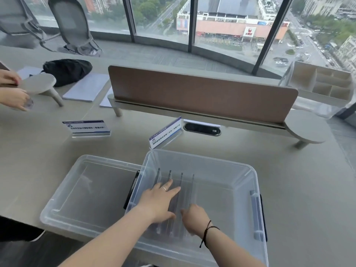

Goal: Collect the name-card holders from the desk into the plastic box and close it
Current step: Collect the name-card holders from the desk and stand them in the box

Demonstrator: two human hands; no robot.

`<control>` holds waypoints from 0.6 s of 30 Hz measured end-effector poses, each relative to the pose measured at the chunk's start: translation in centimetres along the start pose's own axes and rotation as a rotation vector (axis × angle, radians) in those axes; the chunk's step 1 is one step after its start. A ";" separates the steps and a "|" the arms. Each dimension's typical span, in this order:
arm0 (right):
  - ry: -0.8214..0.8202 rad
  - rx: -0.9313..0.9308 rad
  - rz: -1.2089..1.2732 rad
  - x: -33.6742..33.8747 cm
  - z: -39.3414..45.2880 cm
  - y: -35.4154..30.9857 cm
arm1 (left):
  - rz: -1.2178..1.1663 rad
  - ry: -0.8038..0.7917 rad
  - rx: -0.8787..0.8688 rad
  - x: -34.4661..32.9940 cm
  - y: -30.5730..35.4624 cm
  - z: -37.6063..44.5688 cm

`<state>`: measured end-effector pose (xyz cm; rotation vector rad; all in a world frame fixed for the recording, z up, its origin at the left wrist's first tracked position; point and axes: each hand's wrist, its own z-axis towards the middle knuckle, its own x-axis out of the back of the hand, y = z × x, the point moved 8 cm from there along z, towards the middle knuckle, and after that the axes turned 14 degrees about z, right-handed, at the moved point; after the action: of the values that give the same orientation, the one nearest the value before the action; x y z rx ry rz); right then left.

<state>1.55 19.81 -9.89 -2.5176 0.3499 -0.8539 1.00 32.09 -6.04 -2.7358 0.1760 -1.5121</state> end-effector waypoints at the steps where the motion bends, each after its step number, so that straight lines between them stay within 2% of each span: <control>1: -0.010 -0.016 0.063 0.4 -0.1 0.3 | -0.016 0.007 0.016 0.3 -0.1 -0.2; 3: -0.021 -0.017 0.127 1.8 -0.3 0.7 | -0.088 0.023 0.054 1.1 -0.3 -0.8; 11: 0.109 0.264 -0.042 10.9 0.0 -2.8 | -0.250 0.154 0.234 7.4 -3.5 -2.6; 15: 0.131 0.444 0.039 13.9 -0.1 -6.7 | -0.357 0.260 0.321 9.9 -5.6 -3.7; 18: 0.134 0.496 0.118 15.3 0.1 -8.5 | -0.381 0.293 0.367 11.1 -7.1 -4.1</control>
<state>14.26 21.44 2.07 -1.9709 0.2843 -0.9325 4.07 38.18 5.93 -2.3367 -0.5944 -1.8061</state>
